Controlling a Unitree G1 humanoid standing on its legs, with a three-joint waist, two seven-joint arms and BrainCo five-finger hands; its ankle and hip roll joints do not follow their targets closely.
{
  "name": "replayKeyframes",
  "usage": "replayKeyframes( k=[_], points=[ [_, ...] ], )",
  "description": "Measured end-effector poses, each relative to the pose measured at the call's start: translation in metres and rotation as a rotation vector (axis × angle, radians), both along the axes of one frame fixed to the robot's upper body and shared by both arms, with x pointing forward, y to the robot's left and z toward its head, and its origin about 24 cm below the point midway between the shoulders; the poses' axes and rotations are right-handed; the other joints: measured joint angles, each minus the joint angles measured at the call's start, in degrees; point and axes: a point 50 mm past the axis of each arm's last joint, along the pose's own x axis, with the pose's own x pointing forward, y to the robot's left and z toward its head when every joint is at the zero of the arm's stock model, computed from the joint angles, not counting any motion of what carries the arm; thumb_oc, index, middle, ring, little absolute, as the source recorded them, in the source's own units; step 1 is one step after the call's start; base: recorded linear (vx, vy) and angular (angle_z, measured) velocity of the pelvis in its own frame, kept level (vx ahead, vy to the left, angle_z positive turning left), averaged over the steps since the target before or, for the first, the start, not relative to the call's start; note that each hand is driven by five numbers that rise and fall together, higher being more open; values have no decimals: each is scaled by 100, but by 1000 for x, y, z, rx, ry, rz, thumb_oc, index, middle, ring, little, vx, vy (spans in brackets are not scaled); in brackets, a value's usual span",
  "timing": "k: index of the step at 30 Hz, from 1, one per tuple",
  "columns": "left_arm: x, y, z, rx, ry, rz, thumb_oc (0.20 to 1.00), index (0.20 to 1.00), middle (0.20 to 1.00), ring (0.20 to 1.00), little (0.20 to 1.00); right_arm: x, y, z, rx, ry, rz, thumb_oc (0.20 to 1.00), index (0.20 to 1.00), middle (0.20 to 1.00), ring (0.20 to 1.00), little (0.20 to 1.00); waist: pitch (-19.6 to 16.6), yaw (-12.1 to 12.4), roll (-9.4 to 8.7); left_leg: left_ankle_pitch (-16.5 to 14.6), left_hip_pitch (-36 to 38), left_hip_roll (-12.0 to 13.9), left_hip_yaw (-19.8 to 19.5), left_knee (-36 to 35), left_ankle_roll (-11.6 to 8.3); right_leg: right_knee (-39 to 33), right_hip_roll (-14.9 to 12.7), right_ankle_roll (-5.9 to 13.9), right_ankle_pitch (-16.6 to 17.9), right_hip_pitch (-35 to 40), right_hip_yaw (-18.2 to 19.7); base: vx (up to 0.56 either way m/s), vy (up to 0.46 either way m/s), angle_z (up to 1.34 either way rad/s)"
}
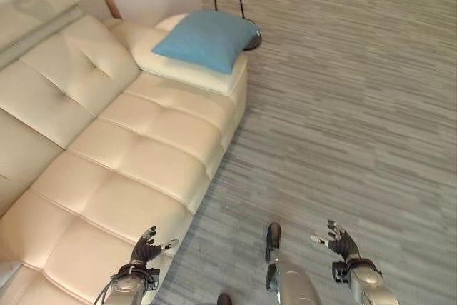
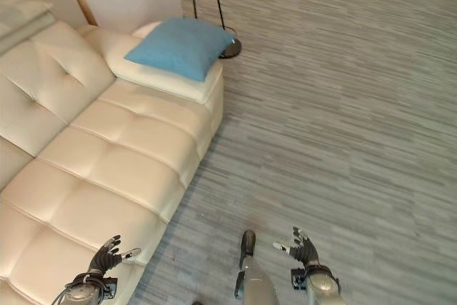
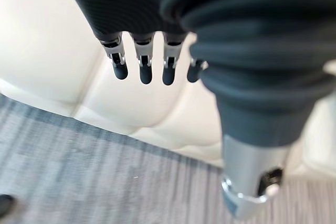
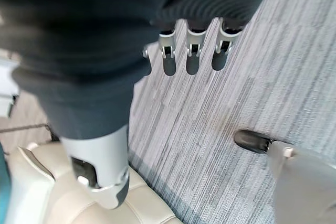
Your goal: Pick up all the scattered cushions and arrange them neatly on the sofa.
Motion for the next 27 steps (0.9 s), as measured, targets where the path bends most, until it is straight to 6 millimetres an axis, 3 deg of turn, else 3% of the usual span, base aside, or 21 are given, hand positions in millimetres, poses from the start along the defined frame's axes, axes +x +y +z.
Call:
replayKeyframes(
  k=[3, 4, 5, 6, 7, 8, 9, 10, 12, 14, 15, 18, 20, 21, 22, 23, 24, 26, 27],
  points=[
    [4, -11, -1, -24, -6, -34, 1000, 1000, 1000, 1000, 1000, 8, -7, 6, -24, -21, 4, 1000, 1000, 1000, 1000, 1000, -115, 71, 87, 42, -879, 264, 0, 1665, -136, -186, 171, -572, 199, 178, -157, 186, -212, 54],
    [0, -12, -3, -25, 8, -39, 1000, 1000, 1000, 1000, 1000, 15, -9, 10, -34, -41, 10, 1000, 1000, 1000, 1000, 1000, -120, 131, 151, 47, -1047, 428, 34, 2119, -139, -226, 291, -812, 156, 280, -199, 275, -167, 15],
    [2, -12, -4, -26, 13, -42, 1000, 1000, 1000, 1000, 1000, 20, -12, 13, -44, -58, 12, 1000, 1000, 1000, 1000, 1000, -114, 64, 194, 43, -1313, 761, 239, 2725, -236, -235, 389, -949, -48, 449, -291, 258, -136, 36],
    [5, -13, -2, -24, 0, -46, 1000, 1000, 1000, 1000, 1000, 19, -13, 13, -47, -60, 8, 1000, 1000, 1000, 1000, 1000, -99, 33, 126, 63, -1433, 1089, 529, 2936, -262, -245, 451, -947, -245, 608, -397, 262, -97, 42],
    [7, -13, 1, -23, -16, -53, 1000, 1000, 1000, 1000, 1000, 20, -12, 14, -47, -64, 11, 1000, 1000, 1000, 1000, 1000, -112, 48, 64, 50, -1416, 1241, 692, 2782, -282, -315, 542, -972, -305, 758, -372, 309, -108, -6],
    [10, -15, 3, -26, -30, -62, 1000, 1000, 1000, 1000, 1000, 24, -14, 17, -55, -81, 16, 1000, 1000, 1000, 1000, 1000, -97, 102, 4, 48, -1420, 1195, 622, 2398, -289, -461, 651, -993, -341, 928, -243, 395, -98, -76],
    [9, -16, 3, -29, -29, -63, 1000, 1000, 1000, 1000, 1000, 28, -14, 20, -59, -89, 22, 1000, 1000, 1000, 1000, 1000, -67, 110, -55, 80, -1580, 848, 317, 1834, -333, -657, 729, -945, -226, 1089, -120, 526, -84, -79],
    [14, -17, 5, -30, -43, -66, 1000, 1000, 1000, 1000, 1000, 24, -16, 17, -62, -74, 21, 1000, 1000, 1000, 1000, 1000, -24, 75, -114, 199, -1975, 695, 221, 1521, -441, -840, 858, -897, -407, 1277, -99, 462, -32, -61],
    [14, -18, 5, -35, -51, -71, 1000, 1000, 1000, 1000, 1000, 20, -15, 11, -58, -35, 12, 1000, 1000, 1000, 1000, 1000, 75, 364, -318, 503, -2105, 120, -320, 391, -384, -949, 807, -791, -452, 1393, 171, 411, 31, -58],
    [2, -16, -3, -38, 1, -60, 1000, 1000, 1000, 1000, 1000, 13, -16, 3, -54, 12, -7, 1000, 1000, 1000, 1000, 1000, 89, 406, -200, 1105, -2277, 78, -443, -241, -430, -954, 972, -690, -681, 1702, -67, 403, 89, -26],
    [0, -15, -4, -36, 16, -56, 1000, 1000, 1000, 1000, 1000, 7, -16, -1, -53, 32, -10, 1000, 1000, 1000, 1000, 1000, 111, 457, -146, 1363, -2369, 131, -388, -344, -415, -985, 1120, -775, -768, 1869, -83, 490, 133, 2],
    [-2, -13, -6, -34, 30, -48, 1000, 1000, 1000, 1000, 1000, 2, -17, -4, -54, 52, -19, 1000, 1000, 1000, 1000, 1000, 75, 593, 0, 1548, -2724, 279, 151, -440, -316, -889, 1405, -876, -1070, 2123, -59, 416, 154, -2],
    [-1, -13, -6, -34, 27, -49, 1000, 1000, 1000, 1000, 1000, 5, -16, -3, -54, 46, -17, 1000, 1000, 1000, 1000, 1000, 83, 710, -28, 1614, -2856, 221, 195, -351, -221, -881, 1462, -857, -1243, 2315, 102, 433, 209, -31],
    [-1, -14, -5, -34, 25, -50, 1000, 1000, 1000, 1000, 1000, 8, -16, -2, -54, 38, -15, 1000, 1000, 1000, 1000, 1000, 93, 727, -46, 1630, -2955, 165, 202, -185, -193, -878, 1462, -804, -1298, 2391, 157, 534, 317, -50],
    [-2, -13, -6, -34, 28, -47, 1000, 1000, 1000, 1000, 1000, 9, -16, -1, -55, 36, -11, 1000, 1000, 1000, 1000, 1000, 100, 737, -109, 1691, -2919, 8, 272, 60, 82, -807, 1360, -467, -1504, 2580, 275, 519, 344, -42],
    [-4, -14, -8, -39, 40, -41, 1000, 1000, 1000, 1000, 1000, 5, -17, -3, -62, 48, -5, 1000, 1000, 1000, 1000, 1000, 110, 705, -78, 1582, -2770, -64, 409, 155, 339, -446, 1318, -366, -1610, 2644, 271, 545, 407, -58],
    [-14, -10, -9, -29, 59, -39, 1000, 1000, 1000, 1000, 1000, -6, -15, -6, -61, 63, 1, 1000, 1000, 1000, 1000, 1000, -47, 694, 4, 1831, -2302, -12, 417, -29, 729, 576, 1339, -15, -1887, 2537, 292, 421, 313, -36],
    [-11, -2, -4, -3, 45, -46, 1000, 1000, 1000, 1000, 1000, -7, -9, -4, -45, 48, 17, 1000, 1000, 1000, 1000, 1000, -132, 698, -143, 1588, -2044, -77, 472, -27, 824, 2078, 1086, 71, -1991, 1926, 234, 344, 242, -33],
    [-9, 2, -1, 8, 39, -50, 1000, 1000, 1000, 1000, 1000, -5, -9, -1, -43, 25, 17, 1000, 1000, 1000, 1000, 1000, -152, 640, -224, 1514, -1917, -205, 454, -46, 917, 2881, 819, 74, -2125, 1591, 219, 193, 132, 0]
  ],
)
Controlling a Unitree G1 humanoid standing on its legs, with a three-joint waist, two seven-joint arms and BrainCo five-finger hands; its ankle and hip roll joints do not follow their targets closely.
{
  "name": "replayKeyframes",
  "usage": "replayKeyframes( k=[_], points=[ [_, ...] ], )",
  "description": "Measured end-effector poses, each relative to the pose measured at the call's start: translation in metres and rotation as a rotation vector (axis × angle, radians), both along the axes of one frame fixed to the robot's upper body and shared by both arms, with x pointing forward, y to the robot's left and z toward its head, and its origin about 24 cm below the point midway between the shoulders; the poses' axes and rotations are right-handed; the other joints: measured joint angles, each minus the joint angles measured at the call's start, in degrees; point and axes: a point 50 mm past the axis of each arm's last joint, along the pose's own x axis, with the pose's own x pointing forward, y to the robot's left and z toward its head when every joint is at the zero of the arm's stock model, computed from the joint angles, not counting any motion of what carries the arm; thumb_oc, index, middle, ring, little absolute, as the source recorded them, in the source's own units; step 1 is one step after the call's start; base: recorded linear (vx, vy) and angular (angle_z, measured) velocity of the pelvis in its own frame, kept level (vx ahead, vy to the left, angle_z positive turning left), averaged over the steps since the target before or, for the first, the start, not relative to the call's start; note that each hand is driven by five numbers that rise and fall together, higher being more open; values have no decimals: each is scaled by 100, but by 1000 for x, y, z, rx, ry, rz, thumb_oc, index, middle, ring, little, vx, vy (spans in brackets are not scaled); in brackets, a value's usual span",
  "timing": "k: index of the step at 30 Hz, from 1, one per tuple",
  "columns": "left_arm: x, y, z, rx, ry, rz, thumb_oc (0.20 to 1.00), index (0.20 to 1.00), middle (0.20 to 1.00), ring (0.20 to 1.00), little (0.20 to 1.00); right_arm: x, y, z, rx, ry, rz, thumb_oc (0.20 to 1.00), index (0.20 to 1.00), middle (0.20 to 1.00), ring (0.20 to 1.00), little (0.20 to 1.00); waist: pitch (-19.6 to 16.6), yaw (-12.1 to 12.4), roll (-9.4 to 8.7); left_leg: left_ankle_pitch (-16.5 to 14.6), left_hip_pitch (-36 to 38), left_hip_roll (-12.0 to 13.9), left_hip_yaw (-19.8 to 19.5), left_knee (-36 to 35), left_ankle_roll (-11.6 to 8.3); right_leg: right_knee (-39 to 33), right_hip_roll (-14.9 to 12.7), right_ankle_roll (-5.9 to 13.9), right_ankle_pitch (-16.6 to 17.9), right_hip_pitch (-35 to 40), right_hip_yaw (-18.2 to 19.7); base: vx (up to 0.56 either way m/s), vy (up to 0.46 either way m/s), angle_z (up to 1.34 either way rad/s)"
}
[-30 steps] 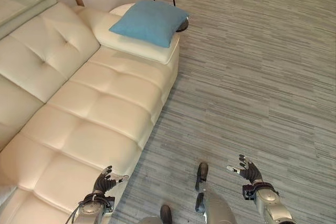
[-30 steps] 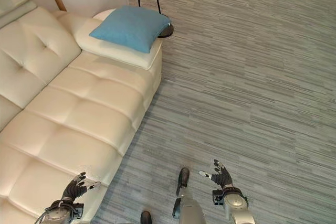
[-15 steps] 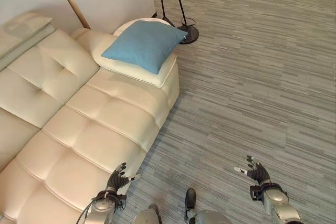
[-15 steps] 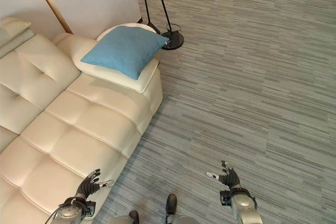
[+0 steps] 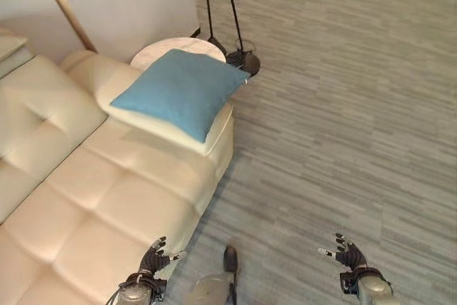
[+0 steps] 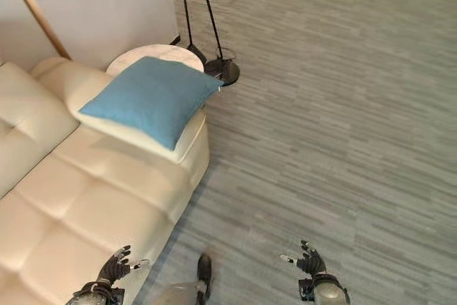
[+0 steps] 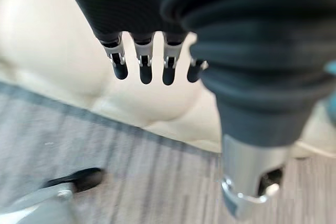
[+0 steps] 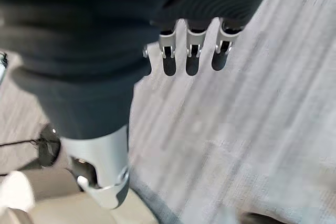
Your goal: Pick up all the scattered cushions and arrange them neatly on the sofa.
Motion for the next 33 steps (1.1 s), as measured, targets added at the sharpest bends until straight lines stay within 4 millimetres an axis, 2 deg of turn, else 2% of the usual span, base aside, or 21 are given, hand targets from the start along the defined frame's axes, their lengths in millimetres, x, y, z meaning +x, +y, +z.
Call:
replayKeyframes(
  k=[1, 2, 3, 6, 7, 9, 11, 12, 13, 14, 15, 16, 17, 18, 20, 21, 24, 26, 29, 32, 33],
  points=[
    [3, 1, 1, 4, -7, -1, 1000, 1000, 1000, 1000, 1000, 1, -1, 1, -2, -8, -3, 1000, 1000, 1000, 1000, 1000, -22, -101, -47, -127, 115, -168, -28, 19, 150, 397, -345, 80, -66, -175, 36, 292, 148, 17],
    [10, -1, 4, 3, -27, -6, 1000, 1000, 1000, 1000, 1000, 2, -2, 2, -5, -11, -7, 1000, 1000, 1000, 1000, 1000, -18, -108, -52, -188, 245, -291, -45, 22, 136, 616, -738, 130, -118, -334, 56, 414, 159, 7],
    [21, -2, 8, 1, -61, -4, 1000, 1000, 1000, 1000, 1000, 12, 2, 7, 2, -41, 15, 1000, 1000, 1000, 1000, 1000, 41, -69, 125, -459, 424, -274, -301, 17, 182, 533, -895, 49, -206, -807, 172, 607, 195, 9],
    [21, 6, 6, 9, -50, 50, 1000, 1000, 1000, 1000, 1000, 25, 9, 12, 18, -77, 27, 1000, 1000, 1000, 1000, 1000, 174, -195, 300, -657, 933, -203, -414, -135, 114, -445, -729, -70, -170, -1666, 20, 445, 40, 25],
    [15, 11, 3, 15, -32, 78, 1000, 1000, 1000, 1000, 1000, 28, 11, 15, 18, -92, 34, 1000, 1000, 1000, 1000, 1000, 244, -263, 266, -785, 1157, -282, -579, -144, -96, -1028, -670, -61, 246, -2182, -105, 362, -29, 55],
    [13, 13, 3, 20, -28, 92, 1000, 1000, 1000, 1000, 1000, 21, 9, 10, 16, -66, 26, 1000, 1000, 1000, 1000, 1000, 301, -360, 176, -1072, 1386, -346, -797, -160, -353, -1896, -538, 91, 658, -2468, -48, 364, -50, 79],
    [8, 14, 0, 20, -14, 98, 1000, 1000, 1000, 1000, 1000, 17, 8, 8, 17, -51, 19, 1000, 1000, 1000, 1000, 1000, 370, -392, 143, -1125, 1683, -390, -1046, -139, -435, -2636, -422, 85, 1041, -2500, 86, 319, -70, 91],
    [4, 12, -4, 16, 8, 103, 1000, 1000, 1000, 1000, 1000, 15, 3, 6, 10, -40, -1, 1000, 1000, 1000, 1000, 1000, 366, -442, 104, -1165, 1946, -411, -1071, -133, -501, -2877, -348, -144, 1260, -2358, 75, 552, -186, 120],
    [0, 12, -5, 14, 16, 111, 1000, 1000, 1000, 1000, 1000, 12, 2, 4, 7, -25, -6, 1000, 1000, 1000, 1000, 1000, 379, -471, 134, -1236, 2126, -394, -1062, -128, -620, -2902, -330, -201, 1304, -2261, 84, 873, -440, 167],
    [-8, 11, -9, 11, 32, 136, 1000, 1000, 1000, 1000, 1000, 7, 3, 0, 12, -9, -14, 1000, 1000, 1000, 1000, 1000, 334, -536, 197, -1456, 2322, -333, -1490, -45, -984, -2532, -204, -196, 1298, -1985, 313, 621, -374, 132],
    [-6, 8, -9, 6, 28, 131, 1000, 1000, 1000, 1000, 1000, 4, 3, -2, 13, 3, -16, 1000, 1000, 1000, 1000, 1000, 309, -525, 177, -1460, 2422, -307, -1672, -12, -988, -2538, -199, -385, 1492, -1889, 435, 397, -320, 167],
    [-3, 1, -11, -14, 23, 124, 1000, 1000, 1000, 1000, 1000, -3, 2, -7, 16, 35, -26, 1000, 1000, 1000, 1000, 1000, 302, -556, 218, -1486, 2352, -312, -1805, 471, -1037, -2540, -357, -564, 1918, -1671, 197, 131, -161, 136],
    [-2, -7, -13, -40, 19, 128, 1000, 1000, 1000, 1000, 1000, -6, -1, -8, 10, 43, -26, 1000, 1000, 1000, 1000, 1000, 279, -516, 294, -1507, 2100, -320, -1681, 1115, -1072, -2609, -374, -862, 2145, -1450, 70, 187, -226, 111],
    [-3, -8, -11, -45, 10, 124, 1000, 1000, 1000, 1000, 1000, 0, 0, -5, 10, 26, -19, 1000, 1000, 1000, 1000, 1000, 269, -450, 313, -1549, 1990, -286, -1614, 1363, -1127, -2700, -349, -966, 2095, -1327, 104, 172, -243, 58],
    [-3, -5, -8, -50, -9, 140, 1000, 1000, 1000, 1000, 1000, 16, -1, 7, 1, -43, -4, 1000, 1000, 1000, 1000, 1000, 271, -360, 330, -1501, 1149, 40, -1298, 2831, -1208, -2950, -223, -1198, 1872, -1122, -25, 181, -216, 36],
    [5, 1, -4, -32, -28, 144, 1000, 1000, 1000, 1000, 1000, 32, 1, 15, 0, -87, 11, 1000, 1000, 1000, 1000, 1000, 352, -244, 188, -1557, 662, 362, -815, 3223, -1120, -3099, -171, -1306, 1806, -911, -33, 154, -149, 30],
    [9, 0, -3, -43, -39, 145, 1000, 1000, 1000, 1000, 1000, 38, -2, 19, -13, -103, 13, 1000, 1000, 1000, 1000, 1000, 414, -268, 0, -1527, 246, 586, -584, 2432, -1163, -3352, -132, -1233, 1791, -424, -278, 192, -100, 19],
    [25, -3, 4, -48, -82, 129, 1000, 1000, 1000, 1000, 1000, 27, -8, 14, -10, -74, -28, 1000, 1000, 1000, 1000, 1000, 398, -506, -54, -1278, -2, 548, -35, 1361, -1087, -3717, -145, -1154, 1741, -38, -689, 190, -60, 75],
    [28, -2, 6, -46, -96, 131, 1000, 1000, 1000, 1000, 1000, 21, -14, 13, -18, -62, -57, 1000, 1000, 1000, 1000, 1000, 392, -503, -48, -1026, 151, 548, 744, 832, -990, -3739, -82, -1057, 1655, 57, -763, 173, 39, 26],
    [12, 3, 0, -39, -61, 162, 1000, 1000, 1000, 1000, 1000, 26, -13, 17, -25, -83, -54, 1000, 1000, 1000, 1000, 1000, 328, -465, 79, -631, 569, 538, 588, 219, -823, -3674, 61, -904, 1538, 227, -720, 133, 76, -9],
    [6, 6, -1, -44, -49, 188, 1000, 1000, 1000, 1000, 1000, 23, -14, 17, -26, -85, -53, 1000, 1000, 1000, 1000, 1000, 280, -457, 62, -459, 734, 454, 522, 108, -722, -3560, -4, -688, 1385, 284, -730, 103, 110, 4]
  ],
)
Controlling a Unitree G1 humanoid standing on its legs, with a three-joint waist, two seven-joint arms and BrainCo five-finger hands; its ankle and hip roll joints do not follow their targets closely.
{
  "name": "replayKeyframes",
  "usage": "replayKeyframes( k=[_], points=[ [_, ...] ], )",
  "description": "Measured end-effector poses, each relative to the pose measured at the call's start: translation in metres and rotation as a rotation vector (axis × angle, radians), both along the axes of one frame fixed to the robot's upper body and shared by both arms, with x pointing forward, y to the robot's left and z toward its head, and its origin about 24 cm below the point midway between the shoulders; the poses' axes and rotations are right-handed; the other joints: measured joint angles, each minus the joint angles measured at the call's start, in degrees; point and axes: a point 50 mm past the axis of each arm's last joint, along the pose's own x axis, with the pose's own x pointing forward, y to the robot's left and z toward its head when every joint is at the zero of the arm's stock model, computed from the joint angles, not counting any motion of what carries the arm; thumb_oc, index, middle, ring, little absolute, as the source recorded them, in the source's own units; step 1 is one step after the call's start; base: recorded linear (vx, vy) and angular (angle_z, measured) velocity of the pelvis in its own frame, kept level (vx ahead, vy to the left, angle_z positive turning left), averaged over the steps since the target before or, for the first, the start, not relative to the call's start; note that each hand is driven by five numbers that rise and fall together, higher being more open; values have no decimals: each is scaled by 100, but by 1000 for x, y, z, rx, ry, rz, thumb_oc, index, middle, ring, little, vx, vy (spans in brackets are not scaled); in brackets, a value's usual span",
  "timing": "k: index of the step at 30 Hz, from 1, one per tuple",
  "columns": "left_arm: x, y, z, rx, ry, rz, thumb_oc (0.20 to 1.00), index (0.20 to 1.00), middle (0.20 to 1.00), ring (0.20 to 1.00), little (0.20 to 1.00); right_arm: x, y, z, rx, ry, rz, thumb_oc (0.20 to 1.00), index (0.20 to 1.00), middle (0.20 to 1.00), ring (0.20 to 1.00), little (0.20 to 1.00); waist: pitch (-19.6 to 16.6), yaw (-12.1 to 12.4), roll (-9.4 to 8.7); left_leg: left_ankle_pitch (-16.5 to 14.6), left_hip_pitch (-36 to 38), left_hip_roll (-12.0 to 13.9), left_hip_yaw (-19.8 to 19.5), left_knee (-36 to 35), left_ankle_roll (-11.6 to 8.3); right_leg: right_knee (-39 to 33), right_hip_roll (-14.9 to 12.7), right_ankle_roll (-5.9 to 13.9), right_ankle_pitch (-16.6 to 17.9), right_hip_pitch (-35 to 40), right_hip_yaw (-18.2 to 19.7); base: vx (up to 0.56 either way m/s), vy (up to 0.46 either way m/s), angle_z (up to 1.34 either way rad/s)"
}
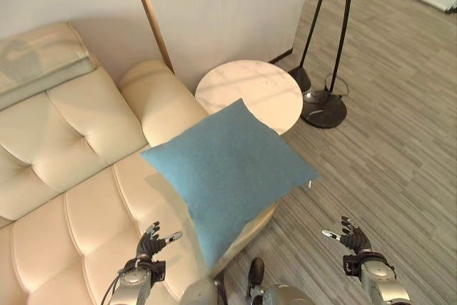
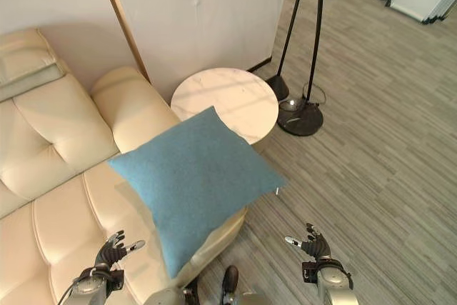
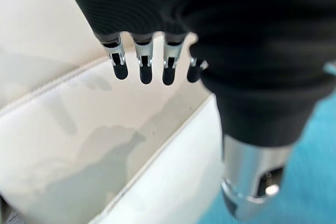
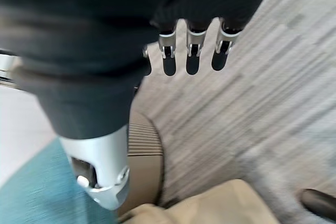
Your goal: Pick up all the scattered cushions and arrange them neatly on the sofa.
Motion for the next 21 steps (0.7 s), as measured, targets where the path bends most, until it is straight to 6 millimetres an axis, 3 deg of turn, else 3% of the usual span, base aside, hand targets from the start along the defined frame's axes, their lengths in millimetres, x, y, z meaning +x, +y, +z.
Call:
replayKeyframes(
  k=[3, 6, 7, 8, 9, 10, 14, 17, 19, 21],
  points=[
    [-7, 5, -1, 4, 13, 24, 1000, 1000, 1000, 1000, 1000, 2, 1, 3, -12, -11, 17, 1000, 1000, 1000, 1000, 1000, -28, 113, -13, 41, 228, -116, 17, -269, 96, 363, -138, 138, -128, -78, 28, 67, 135, -7],
    [-9, 12, 1, 25, 18, 34, 1000, 1000, 1000, 1000, 1000, 13, 1, 15, -49, -62, 57, 1000, 1000, 1000, 1000, 1000, -7, 138, 61, 70, 277, -156, -48, -374, 251, 2175, -458, 650, -599, -912, 64, 79, 19, 10],
    [-9, 15, 2, 33, 19, 34, 1000, 1000, 1000, 1000, 1000, 14, 3, 18, -51, -75, 66, 1000, 1000, 1000, 1000, 1000, -13, 137, 40, 57, 295, -202, -126, -371, 279, 2734, -578, 826, -746, -1221, 189, 78, -15, 37],
    [-9, 16, 2, 38, 17, 34, 1000, 1000, 1000, 1000, 1000, 15, 4, 20, -58, -81, 74, 1000, 1000, 1000, 1000, 1000, -16, 104, 36, 0, 297, -262, -256, -368, 222, 2973, -581, 870, -851, -1361, 474, 52, -33, 64],
    [-9, 17, 3, 43, 16, 33, 1000, 1000, 1000, 1000, 1000, 15, 4, 22, -67, -88, 82, 1000, 1000, 1000, 1000, 1000, -25, 51, 21, 53, 302, -294, -276, -356, 292, 2931, -600, 858, -915, -1379, 760, 175, -124, 55],
    [-7, 19, 5, 51, 10, 35, 1000, 1000, 1000, 1000, 1000, 17, 4, 23, -74, -93, 86, 1000, 1000, 1000, 1000, 1000, -58, 153, -61, -11, 367, -343, -386, -376, 228, 2743, -661, 832, -952, -1490, 943, 267, -190, 58],
    [4, 17, 8, 55, -14, 21, 1000, 1000, 1000, 1000, 1000, 25, -15, 36, -163, -112, 91, 1000, 1000, 1000, 1000, 1000, -27, 62, 19, 26, 338, -401, -1064, -367, 175, 1481, -508, 906, -795, -1391, 1963, 195, -201, 81],
    [0, 22, 15, 74, -38, 10, 1000, 1000, 1000, 1000, 1000, 36, -22, 48, -206, -140, 106, 1000, 1000, 1000, 1000, 1000, -103, 165, -143, -8, 356, -438, -1185, -370, 103, 1288, -678, 771, -353, -1292, 1645, 121, -206, 40],
    [3, 18, 15, 66, -45, -10, 1000, 1000, 1000, 1000, 1000, 41, -25, 54, -223, -156, 109, 1000, 1000, 1000, 1000, 1000, -131, 152, -133, 25, 339, -351, -1447, -380, 3, 818, -625, 693, 178, -1012, 1428, 83, -190, 57],
    [8, 0, 13, 13, -54, -68, 1000, 1000, 1000, 1000, 1000, 53, -31, 65, -264, -181, 133, 1000, 1000, 1000, 1000, 1000, -144, 234, -9, 93, 142, -99, -1762, -391, -190, 483, -425, 503, 298, -870, 1021, 28, -213, 75]
  ],
)
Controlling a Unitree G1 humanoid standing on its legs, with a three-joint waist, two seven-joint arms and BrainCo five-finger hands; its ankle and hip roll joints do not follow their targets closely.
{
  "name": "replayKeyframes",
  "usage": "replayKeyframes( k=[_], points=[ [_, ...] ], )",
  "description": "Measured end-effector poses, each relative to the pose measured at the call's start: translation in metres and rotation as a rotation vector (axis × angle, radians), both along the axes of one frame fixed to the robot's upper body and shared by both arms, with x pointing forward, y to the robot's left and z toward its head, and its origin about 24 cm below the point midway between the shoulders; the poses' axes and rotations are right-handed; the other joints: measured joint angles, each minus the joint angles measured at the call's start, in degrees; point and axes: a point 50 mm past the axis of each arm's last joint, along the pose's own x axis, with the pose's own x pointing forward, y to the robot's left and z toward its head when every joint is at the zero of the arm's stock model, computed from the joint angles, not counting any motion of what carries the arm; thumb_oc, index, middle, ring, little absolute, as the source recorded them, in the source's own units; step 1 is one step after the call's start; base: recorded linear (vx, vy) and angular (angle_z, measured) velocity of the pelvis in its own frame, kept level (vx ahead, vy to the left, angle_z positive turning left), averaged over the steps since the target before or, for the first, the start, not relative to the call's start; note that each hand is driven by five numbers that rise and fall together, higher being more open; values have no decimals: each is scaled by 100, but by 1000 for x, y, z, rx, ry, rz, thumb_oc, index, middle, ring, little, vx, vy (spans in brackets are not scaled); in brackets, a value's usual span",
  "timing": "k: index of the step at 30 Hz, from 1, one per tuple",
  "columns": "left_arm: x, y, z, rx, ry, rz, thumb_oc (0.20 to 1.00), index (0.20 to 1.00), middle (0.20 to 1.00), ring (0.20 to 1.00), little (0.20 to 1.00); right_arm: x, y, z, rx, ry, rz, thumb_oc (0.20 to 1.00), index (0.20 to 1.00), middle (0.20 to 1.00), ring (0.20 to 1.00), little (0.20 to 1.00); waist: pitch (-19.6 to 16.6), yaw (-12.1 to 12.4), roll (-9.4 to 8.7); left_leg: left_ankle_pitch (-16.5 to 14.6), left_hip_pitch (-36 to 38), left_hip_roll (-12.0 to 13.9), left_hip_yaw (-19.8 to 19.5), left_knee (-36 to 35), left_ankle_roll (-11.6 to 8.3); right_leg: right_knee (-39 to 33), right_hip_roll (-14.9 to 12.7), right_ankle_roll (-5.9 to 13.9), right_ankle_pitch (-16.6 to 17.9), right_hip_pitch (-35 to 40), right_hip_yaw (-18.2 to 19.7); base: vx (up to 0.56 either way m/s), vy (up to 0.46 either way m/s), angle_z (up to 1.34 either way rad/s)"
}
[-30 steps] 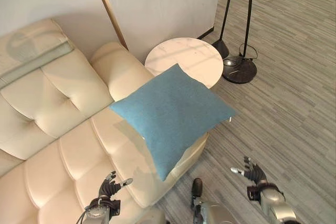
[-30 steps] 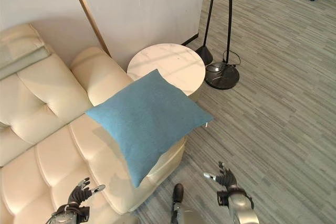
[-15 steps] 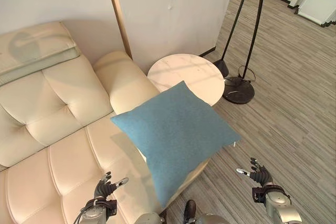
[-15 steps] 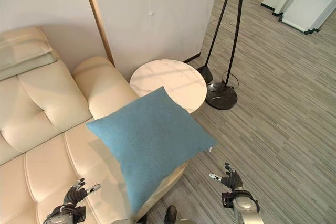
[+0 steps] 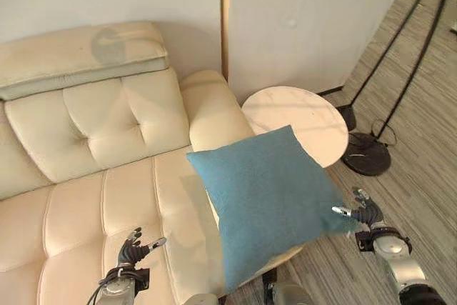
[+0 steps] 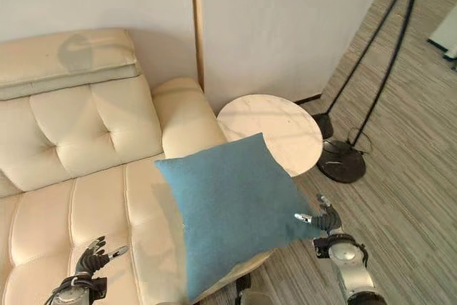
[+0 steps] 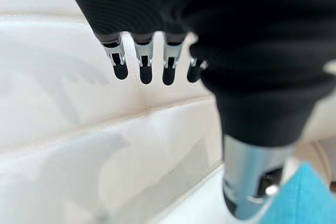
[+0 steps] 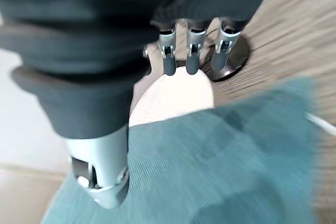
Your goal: Pick up all the scattered cushions and arrange them neatly on the sofa.
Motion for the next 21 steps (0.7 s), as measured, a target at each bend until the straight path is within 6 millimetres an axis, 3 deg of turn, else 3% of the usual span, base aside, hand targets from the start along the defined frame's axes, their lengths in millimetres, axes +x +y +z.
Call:
replayKeyframes(
  k=[1, 3, 6, 11, 12, 13, 14, 15, 21],
  points=[
    [1, -5, 0, -11, -4, -24, 1000, 1000, 1000, 1000, 1000, 9, 2, 7, -12, -21, 18, 1000, 1000, 1000, 1000, 1000, 11, 46, 18, 33, -75, 89, -27, 7, -48, -93, 87, -161, 114, -10, -83, -30, -195, 57],
    [11, -15, 2, -19, -19, -76, 1000, 1000, 1000, 1000, 1000, 23, 4, 17, -34, -48, 48, 1000, 1000, 1000, 1000, 1000, 34, 43, 32, 96, -237, 182, -155, 9, -142, -330, 183, -283, 210, 0, -270, -56, -109, 33],
    [41, -37, 13, -47, -93, -160, 1000, 1000, 1000, 1000, 1000, 40, 12, 21, -38, -50, 74, 1000, 1000, 1000, 1000, 1000, 177, 47, 43, 189, -489, 315, -290, 0, -283, -678, 332, -355, 300, -6, -475, -80, -88, 38],
    [115, -95, 60, -137, -326, -261, 1000, 1000, 1000, 1000, 1000, 76, 70, 13, 57, -32, 130, 1000, 1000, 1000, 1000, 1000, 760, 51, 81, 416, -1100, 462, -463, 6, -566, -750, 495, -325, 456, -510, -734, -129, -50, 14],
    [115, -95, 60, -137, -326, -261, 1000, 1000, 1000, 1000, 1000, 76, 70, 13, 57, -32, 130, 1000, 1000, 1000, 1000, 1000, 760, 51, 81, 416, -1100, 462, -463, 6, -566, -750, 495, -325, 456, -510, -734, -54, 1, 8],
    [132, -109, 77, -164, -392, -252, 1000, 1000, 1000, 1000, 1000, 83, 87, 17, 125, -66, 108, 1000, 1000, 1000, 1000, 1000, 951, 43, 56, 484, -1202, 481, -469, 0, -597, -750, 508, -320, 521, -614, -738, -62, 12, -2],
    [134, -108, 79, -178, -403, -223, 598, 598, 598, 598, 598, 83, 83, 18, 132, -72, 95, 200, 200, 200, 200, 200, 980, 7, 67, 484, -1189, 482, -465, -20, -597, -750, 508, -317, 526, -609, -735, -69, 24, -5],
    [134, -111, 79, -185, -406, -212, 200, 200, 200, 200, 200, 81, 84, 17, 154, -76, 90, 200, 200, 200, 200, 200, 979, -9, 66, 484, -1159, 476, -447, -36, -596, -751, 497, -317, 526, -592, -733, -81, 45, -3],
    [132, -111, 93, -250, -483, -176, 200, 200, 200, 200, 200, 60, 89, 19, 271, -144, 109, 200, 200, 200, 200, 200, 981, -14, 61, 546, -944, 425, -419, -261, -552, -751, 427, -300, 538, -488, -712, -12, 84, -1]
  ],
)
